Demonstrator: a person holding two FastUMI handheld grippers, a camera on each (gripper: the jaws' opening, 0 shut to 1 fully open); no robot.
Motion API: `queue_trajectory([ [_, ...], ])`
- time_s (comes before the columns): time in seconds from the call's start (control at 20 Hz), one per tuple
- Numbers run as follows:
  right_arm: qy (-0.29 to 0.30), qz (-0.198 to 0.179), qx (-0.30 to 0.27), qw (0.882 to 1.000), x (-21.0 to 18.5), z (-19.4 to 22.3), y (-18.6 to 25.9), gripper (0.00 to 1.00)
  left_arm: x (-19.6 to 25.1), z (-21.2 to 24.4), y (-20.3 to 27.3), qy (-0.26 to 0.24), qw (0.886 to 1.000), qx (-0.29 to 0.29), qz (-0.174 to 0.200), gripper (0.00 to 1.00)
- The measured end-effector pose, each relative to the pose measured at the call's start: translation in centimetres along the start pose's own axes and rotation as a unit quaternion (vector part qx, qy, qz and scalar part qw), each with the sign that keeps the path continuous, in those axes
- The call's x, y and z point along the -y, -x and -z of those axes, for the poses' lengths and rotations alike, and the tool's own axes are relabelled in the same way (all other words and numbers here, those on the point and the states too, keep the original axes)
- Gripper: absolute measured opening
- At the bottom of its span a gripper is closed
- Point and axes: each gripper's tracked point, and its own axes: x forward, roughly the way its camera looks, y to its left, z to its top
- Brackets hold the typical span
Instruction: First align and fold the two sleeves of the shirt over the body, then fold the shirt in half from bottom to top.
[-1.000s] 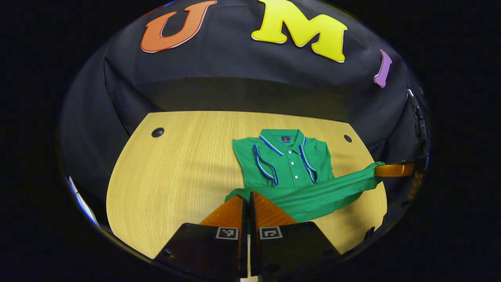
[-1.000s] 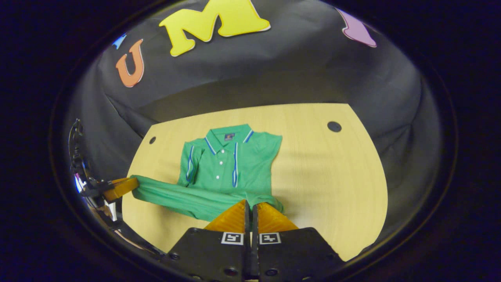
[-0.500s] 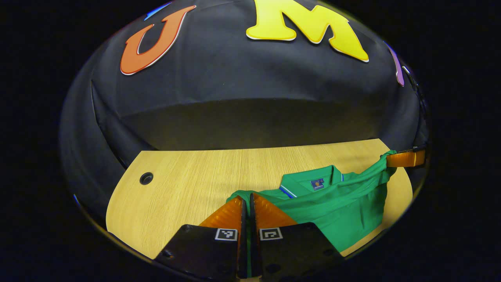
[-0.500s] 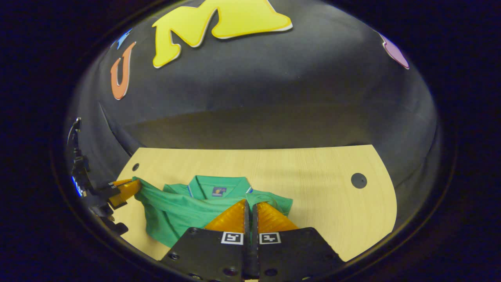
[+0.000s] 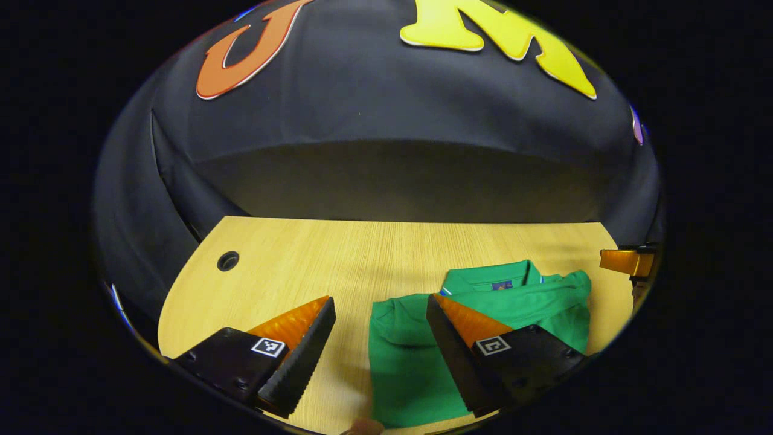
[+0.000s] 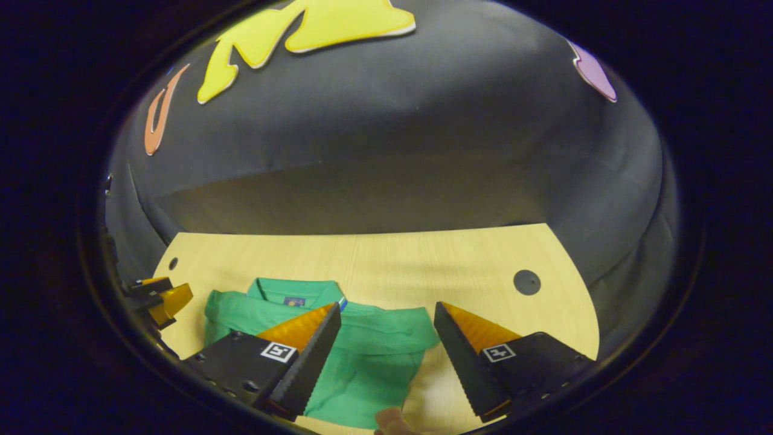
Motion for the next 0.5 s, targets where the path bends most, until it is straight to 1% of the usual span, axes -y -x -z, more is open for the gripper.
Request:
queue_trajectory([
  [0.05, 0.007, 0.003, 0.009, 1.000, 0.0, -0.5, 1.3, 0.93, 0.3, -0.8, 1.2, 0.000, 1.000, 0.008, 0.006, 0.98],
  [0.1, 0.016, 0.006, 0.022, 1.000, -0.1, -1.3, 2.9, 0.93, 0.6, -1.7, 2.5, 0.001, 1.000, 0.017, 0.012, 0.98],
  [0.15, 0.025, 0.011, 0.038, 0.999, -0.4, -2.1, 4.9, 0.95, 0.6, -2.9, 4.7, 0.000, 0.999, 0.032, 0.018, 0.98],
  [0.2, 0.030, 0.016, 0.052, 0.998, -0.6, -2.8, 7.2, 0.95, 0.7, -4.0, 6.9, -0.002, 0.999, 0.045, 0.023, 0.98],
  [0.25, 0.030, 0.013, 0.062, 0.998, -1.3, -3.3, 8.9, 0.95, 0.7, -5.1, 9.5, -0.005, 0.998, 0.061, 0.027, 0.98],
  [0.3, 0.031, 0.017, 0.079, 0.996, -1.9, -4.0, 12.2, 0.95, 0.6, -6.1, 11.8, -0.007, 0.996, 0.077, 0.032, 0.98],
  [0.35, 0.032, 0.020, 0.097, 0.995, -2.5, -4.4, 15.9, 0.96, 0.4, -6.8, 15.6, -0.004, 0.995, 0.094, 0.037, 0.98],
  [0.4, 0.033, 0.018, 0.107, 0.993, -3.2, -4.4, 18.2, 0.94, 0.4, -7.1, 17.6, 0.004, 0.993, 0.105, 0.046, 0.98],
  [0.45, 0.036, 0.019, 0.122, 0.992, -3.8, -4.5, 20.5, 0.95, 0.3, -7.0, 19.4, 0.011, 0.992, 0.113, 0.053, 0.98],
  [0.5, 0.045, 0.021, 0.142, 0.989, -4.4, -4.4, 23.4, 0.96, -0.6, -6.9, 22.5, 0.015, 0.990, 0.128, 0.054, 0.98],
])
